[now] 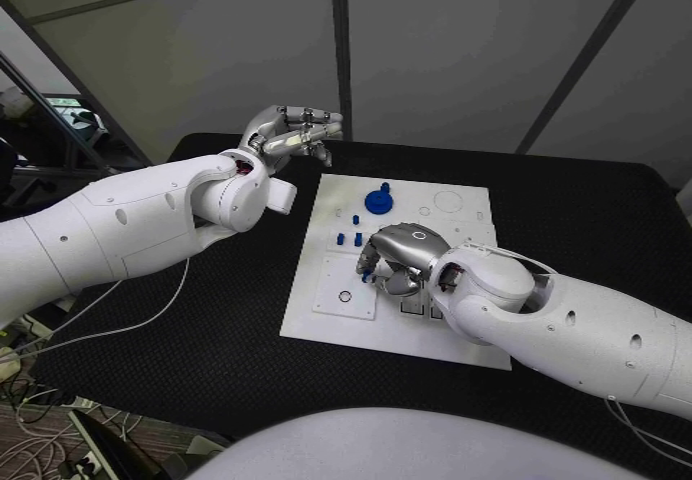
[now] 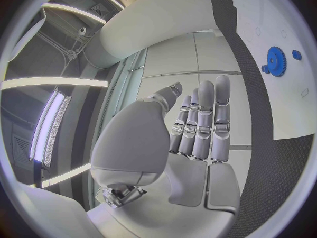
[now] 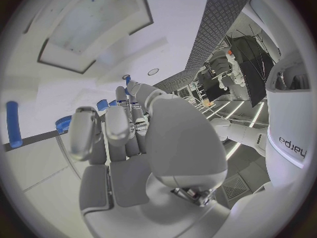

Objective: Assemble the parts on the task board

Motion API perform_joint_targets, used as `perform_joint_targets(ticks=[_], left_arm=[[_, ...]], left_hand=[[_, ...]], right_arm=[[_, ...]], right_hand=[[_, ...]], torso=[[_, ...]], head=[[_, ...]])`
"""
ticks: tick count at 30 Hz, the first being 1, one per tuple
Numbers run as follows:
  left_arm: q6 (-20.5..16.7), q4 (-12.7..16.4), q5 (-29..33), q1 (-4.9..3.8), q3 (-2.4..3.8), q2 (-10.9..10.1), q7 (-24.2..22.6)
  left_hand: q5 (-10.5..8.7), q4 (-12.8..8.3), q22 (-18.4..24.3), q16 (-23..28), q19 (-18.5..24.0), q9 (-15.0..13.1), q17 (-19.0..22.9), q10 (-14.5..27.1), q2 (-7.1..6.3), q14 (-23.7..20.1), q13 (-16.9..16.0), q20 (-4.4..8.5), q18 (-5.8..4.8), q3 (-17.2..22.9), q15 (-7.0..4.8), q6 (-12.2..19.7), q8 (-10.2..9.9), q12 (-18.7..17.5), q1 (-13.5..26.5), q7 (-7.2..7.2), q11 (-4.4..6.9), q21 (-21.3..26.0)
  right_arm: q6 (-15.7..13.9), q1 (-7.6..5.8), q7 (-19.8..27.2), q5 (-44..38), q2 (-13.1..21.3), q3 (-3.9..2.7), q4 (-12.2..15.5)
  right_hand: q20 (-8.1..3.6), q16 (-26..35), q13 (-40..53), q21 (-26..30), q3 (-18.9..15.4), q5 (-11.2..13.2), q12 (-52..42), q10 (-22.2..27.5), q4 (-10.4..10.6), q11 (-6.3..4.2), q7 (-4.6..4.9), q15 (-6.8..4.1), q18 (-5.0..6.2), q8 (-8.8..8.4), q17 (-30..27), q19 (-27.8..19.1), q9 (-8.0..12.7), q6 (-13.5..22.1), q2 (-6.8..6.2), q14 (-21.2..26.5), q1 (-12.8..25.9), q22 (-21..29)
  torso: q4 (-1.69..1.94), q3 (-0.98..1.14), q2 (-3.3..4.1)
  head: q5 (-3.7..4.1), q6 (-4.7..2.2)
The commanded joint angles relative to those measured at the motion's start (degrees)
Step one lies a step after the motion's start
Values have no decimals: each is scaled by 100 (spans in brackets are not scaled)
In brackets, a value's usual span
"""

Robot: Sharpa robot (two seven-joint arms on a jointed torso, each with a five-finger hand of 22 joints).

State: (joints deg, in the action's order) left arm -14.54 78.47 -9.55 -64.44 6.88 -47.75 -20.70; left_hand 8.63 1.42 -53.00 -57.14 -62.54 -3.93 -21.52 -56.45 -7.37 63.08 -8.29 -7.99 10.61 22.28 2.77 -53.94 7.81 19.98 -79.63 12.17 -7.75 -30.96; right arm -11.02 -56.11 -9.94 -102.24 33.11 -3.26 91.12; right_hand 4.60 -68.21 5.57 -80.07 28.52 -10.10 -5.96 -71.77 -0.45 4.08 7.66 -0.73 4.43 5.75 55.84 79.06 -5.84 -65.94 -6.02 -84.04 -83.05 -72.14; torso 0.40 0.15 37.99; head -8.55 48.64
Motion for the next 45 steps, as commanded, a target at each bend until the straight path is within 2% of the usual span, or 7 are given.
perform_joint_targets(ticks=[1, 23, 32, 35, 38, 41, 45], left_arm=[[78, 1, 29, -9, 5, 9, 0], [68, 4, 29, -9, 5, 8, 46], [67, 12, 29, -10, 5, 5, 55], [67, 13, 29, -10, 5, 4, 57], [68, 12, 29, -10, 5, 8, 59], [70, 10, 29, -10, 5, 12, 60], [73, 6, 29, -10, 5, 12, 64]], left_hand=[[-16, -1, 9, 18, 26, 6, 8, 27, 42, -48, 8, -18, -16, -28, 6, 46, 33, 23, -30, -1, 0, 26], [-16, 0, 17, 19, 26, 5, 10, 35, 46, -50, 8, -20, -16, -35, 8, 52, 37, 30, -29, 0, -1, 32], [-16, -2, 20, 19, 25, 6, 12, 42, 46, -50, 8, -21, -15, -37, 8, 59, 37, 32, -33, 1, -2, 35], [-16, -2, 20, 19, 25, 6, 12, 42, 46, -50, 8, -21, -15, -37, 8, 59, 37, 32, -33, 1, -2, 35], [-16, -2, 20, 19, 25, 6, 12, 42, 46, -50, 8, -21, -15, -37, 8, 59, 37, 32, -33, 1, -2, 35], [-16, -2, 20, 19, 25, 6, 12, 42, 46, -50, 8, -21, -15, -37, 8, 59, 37, 32, -33, 1, -2, 35], [-16, -2, 20, 19, 25, 6, 12, 42, 46, -50, 8, -21, -15, -37, 8, 59, 37, 32, -33, 1, -2, 35]], right_arm=[[86, -2, -50, -42, -18, 0, -14], [161, 3, -142, -262, -29, 1, -8], [285, 3, -157, -271, -64, 2, -16], [306, 3, -127, -274, -82, 3, -34], [357, 3, -86, -275, -100, 7, -54], [375, 3, -54, -276, -109, 17, -67], [333, 3, -37, -276, -104, 25, -70]], right_hand=[[35, -30, 7, -29, -5, -22, -35, -71, -24, -39, 31, -23, -53, -6, 3, -6, -9, -15, 4, -135, 38, 2], [39, -41, 11, -26, -7, -26, -33, -73, -24, -41, 29, -24, -51, -5, 17, -14, -12, -19, 10, -135, 49, 10], [43, -47, 17, -19, -19, -34, -27, -73, -32, -43, 26, -26, -46, -5, 20, -29, -17, -21, -3, -130, 66, 24], [67, -40, -11, 36, -59, -48, 85, 102, -7, 8, 82, 17, -26, -100, -5, -111, 13, 137, -54, -111, 169, 122], [133, 107, -89, 169, -128, -122, 237, 417, 56, 107, 153, 107, 19, -229, -236, -283, 79, 434, -182, -30, 342, 350], [198, 241, -163, 313, -204, -174, 239, 726, 108, 167, 162, 152, 73, -221, -447, -462, 119, 607, -291, 69, 473, 587], [245, 359, -183, 454, -288, -237, 212, 954, 129, 208, 176, 183, 124, -215, -643, -632, 137, 696, -350, 176, 534, 809]], torso=[[-1, 4, 0], [0, -1, -1], [7, -1, 0], [3, -3, -2], [1, -3, -4], [-1, 0, -4], [-2, 1, -3]], head=[[-7, 9], [-8, 55], [7, 67], [-7, 72], [-11, 74], [-11, 78], [-13, 77]])
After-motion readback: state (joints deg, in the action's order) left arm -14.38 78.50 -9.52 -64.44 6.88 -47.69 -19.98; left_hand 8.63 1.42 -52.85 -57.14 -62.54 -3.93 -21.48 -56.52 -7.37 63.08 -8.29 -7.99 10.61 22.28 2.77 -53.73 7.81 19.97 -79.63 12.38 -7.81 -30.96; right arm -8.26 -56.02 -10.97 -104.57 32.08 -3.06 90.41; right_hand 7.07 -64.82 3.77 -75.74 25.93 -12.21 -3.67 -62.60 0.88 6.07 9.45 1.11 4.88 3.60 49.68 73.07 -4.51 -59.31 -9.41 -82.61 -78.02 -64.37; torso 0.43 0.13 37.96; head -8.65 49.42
